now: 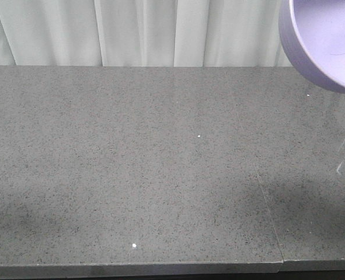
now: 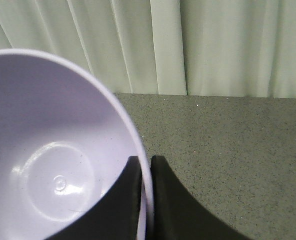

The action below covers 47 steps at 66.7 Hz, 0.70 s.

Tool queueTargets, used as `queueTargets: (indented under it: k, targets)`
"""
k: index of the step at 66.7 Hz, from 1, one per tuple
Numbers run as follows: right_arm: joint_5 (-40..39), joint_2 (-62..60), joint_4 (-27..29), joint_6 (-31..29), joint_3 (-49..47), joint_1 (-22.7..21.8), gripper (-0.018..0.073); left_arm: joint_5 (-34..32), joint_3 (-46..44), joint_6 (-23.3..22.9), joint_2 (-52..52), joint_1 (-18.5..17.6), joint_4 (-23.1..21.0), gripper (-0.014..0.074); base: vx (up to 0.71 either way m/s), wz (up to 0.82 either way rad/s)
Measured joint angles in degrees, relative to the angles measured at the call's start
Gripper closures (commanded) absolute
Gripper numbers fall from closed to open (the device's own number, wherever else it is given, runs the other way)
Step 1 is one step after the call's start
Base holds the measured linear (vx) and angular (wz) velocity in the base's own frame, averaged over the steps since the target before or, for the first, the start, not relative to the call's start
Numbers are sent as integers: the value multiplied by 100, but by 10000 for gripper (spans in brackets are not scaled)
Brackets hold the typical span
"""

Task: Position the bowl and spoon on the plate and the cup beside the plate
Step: 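Lift the bowl with the right gripper and the spoon with the left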

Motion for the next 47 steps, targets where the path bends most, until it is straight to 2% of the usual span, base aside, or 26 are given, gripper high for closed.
queueTargets:
  k: [47]
  targets:
    - [2, 0, 0, 0, 0, 0, 569, 0, 0, 0, -2, 0, 0, 603, 0, 0]
